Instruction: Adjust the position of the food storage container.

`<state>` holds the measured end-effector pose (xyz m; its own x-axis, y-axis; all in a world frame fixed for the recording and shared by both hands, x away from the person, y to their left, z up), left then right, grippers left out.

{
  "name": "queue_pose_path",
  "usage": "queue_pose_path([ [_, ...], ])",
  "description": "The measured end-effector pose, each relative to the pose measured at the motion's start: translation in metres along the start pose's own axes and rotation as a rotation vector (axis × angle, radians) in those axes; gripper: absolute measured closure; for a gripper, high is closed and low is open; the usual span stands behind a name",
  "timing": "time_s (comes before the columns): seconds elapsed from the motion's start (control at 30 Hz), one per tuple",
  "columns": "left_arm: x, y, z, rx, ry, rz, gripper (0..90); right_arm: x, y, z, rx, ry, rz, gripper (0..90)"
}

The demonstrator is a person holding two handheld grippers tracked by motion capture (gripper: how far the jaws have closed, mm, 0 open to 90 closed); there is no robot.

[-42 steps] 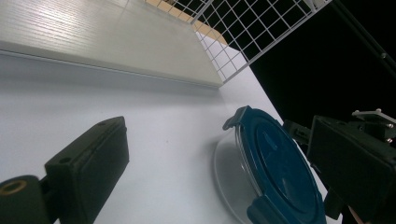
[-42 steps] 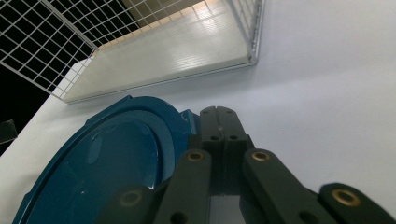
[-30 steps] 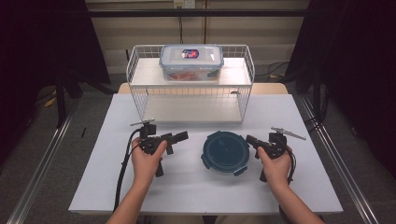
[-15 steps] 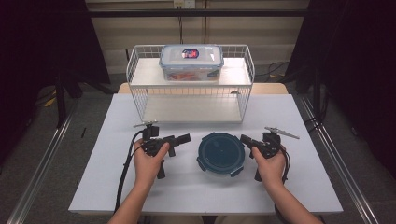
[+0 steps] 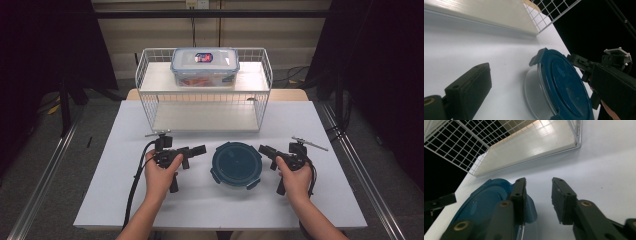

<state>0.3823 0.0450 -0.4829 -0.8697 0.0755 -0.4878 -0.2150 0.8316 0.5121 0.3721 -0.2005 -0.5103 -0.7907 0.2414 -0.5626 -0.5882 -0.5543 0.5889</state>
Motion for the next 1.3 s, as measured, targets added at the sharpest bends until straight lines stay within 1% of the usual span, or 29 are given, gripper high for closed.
queue_pose_path([
  [0.03,0.001,-0.002,0.001,-0.005,-0.001,0.004,3.6,0.000,0.003,0.001,-0.018,-0.015,-0.002,63.0],
  [0.07,0.001,-0.002,0.000,0.001,0.001,0.007,3.6,-0.001,0.005,0.000,-0.025,-0.014,-0.012,62.0],
  [0.1,0.002,-0.003,0.000,0.004,0.002,0.013,3.6,-0.001,0.006,0.002,-0.038,-0.025,-0.010,60.7],
  [0.17,0.003,-0.006,-0.001,0.007,0.004,0.020,3.7,0.000,0.010,0.003,-0.056,-0.028,-0.013,57.0],
  [0.23,0.005,-0.008,0.000,0.014,0.011,0.032,4.1,0.001,0.014,0.005,-0.073,-0.039,-0.016,56.4],
  [0.27,0.006,-0.009,-0.001,0.025,0.021,0.037,4.3,0.002,0.015,0.005,-0.078,-0.035,-0.016,56.2],
  [0.33,0.007,-0.011,0.000,0.023,0.020,0.049,4.9,0.003,0.018,0.006,-0.087,-0.046,-0.013,54.7],
  [0.37,0.008,-0.012,0.000,0.028,0.028,0.057,5.0,0.004,0.019,0.006,-0.101,-0.058,-0.010,54.3],
  [0.43,0.009,-0.015,0.001,0.022,0.024,0.060,5.6,0.007,0.022,0.007,-0.123,-0.083,0.001,53.3],
  [0.47,0.009,-0.016,0.001,0.020,0.029,0.059,5.9,0.008,0.023,0.007,-0.129,-0.082,0.002,52.7],
  [0.5,0.009,-0.017,0.000,0.030,0.030,0.063,6.1,0.009,0.024,0.006,-0.131,-0.088,0.005,51.8],
  [0.57,0.009,-0.018,0.000,0.028,0.035,0.063,7.7,0.012,0.026,0.007,-0.141,-0.100,0.008,49.9],
  [0.6,0.009,-0.019,0.000,0.034,0.034,0.065,7.8,0.013,0.026,0.007,-0.146,-0.107,0.012,48.9],
  [0.7,0.011,-0.023,0.000,0.032,0.030,0.072,9.2,0.018,0.028,0.008,-0.156,-0.112,0.027,48.4],
  [0.73,0.012,-0.025,-0.001,0.040,0.029,0.083,10.5,0.020,0.028,0.008,-0.156,-0.114,0.030,48.4],
  [0.8,0.014,-0.028,-0.003,0.049,0.040,0.096,11.8,0.023,0.028,0.009,-0.166,-0.113,0.037,48.3],
  [0.83,0.015,-0.029,-0.003,0.055,0.046,0.099,13.6,0.025,0.027,0.009,-0.163,-0.114,0.043,48.4],
  [0.87,0.017,-0.030,-0.002,0.051,0.039,0.115,14.8,0.026,0.027,0.009,-0.164,-0.115,0.046,48.2],
  [0.9,0.017,-0.032,-0.003,0.055,0.049,0.116,18.3,0.028,0.026,0.010,-0.174,-0.112,0.054,47.6],
  [0.93,0.018,-0.032,-0.002,0.046,0.037,0.118,18.9,0.029,0.025,0.011,-0.182,-0.110,0.062,47.0],
  [1.03,0.018,-0.033,-0.002,0.047,0.038,0.122,19.6,0.033,0.022,0.013,-0.190,-0.106,0.081,47.7],
  [1.07,0.018,-0.033,-0.002,0.049,0.038,0.124,21.0,0.034,0.021,0.014,-0.196,-0.113,0.083,47.9],
  [1.1,0.019,-0.034,-0.003,0.053,0.048,0.130,22.2,0.034,0.021,0.015,-0.202,-0.111,0.087,48.1],
  [1.13,0.019,-0.034,-0.003,0.057,0.044,0.135,23.3,0.035,0.021,0.016,-0.202,-0.110,0.090,48.9],
  [1.17,0.020,-0.035,-0.004,0.065,0.054,0.137,24.8,0.035,0.021,0.016,-0.202,-0.110,0.091,48.8],
  [1.2,0.020,-0.036,-0.005,0.077,0.075,0.140,25.9,0.036,0.021,0.016,-0.204,-0.112,0.094,48.8],
  [1.23,0.022,-0.037,-0.006,0.083,0.080,0.153,26.8,0.036,0.020,0.016,-0.206,-0.113,0.094,48.9],
  [1.27,0.023,-0.037,-0.005,0.080,0.070,0.159,28.5,0.037,0.020,0.015,-0.205,-0.115,0.095,49.5],
  [1.3,0.023,-0.037,-0.005,0.086,0.073,0.164,29.3,0.037,0.020,0.015,-0.205,-0.113,0.100,50.7],
])
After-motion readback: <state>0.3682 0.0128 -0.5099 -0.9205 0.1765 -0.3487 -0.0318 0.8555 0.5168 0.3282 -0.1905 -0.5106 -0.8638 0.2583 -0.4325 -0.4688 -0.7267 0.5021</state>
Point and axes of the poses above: each handheld gripper's, and its own axes: y roughly backward along the jaws, x roughly out of its underside, z roughly to its left, the point moved 10 cm from there along -y, roughly forward along the jaws, and after that the axes turned 14 degrees about z, right-handed, at the moved point
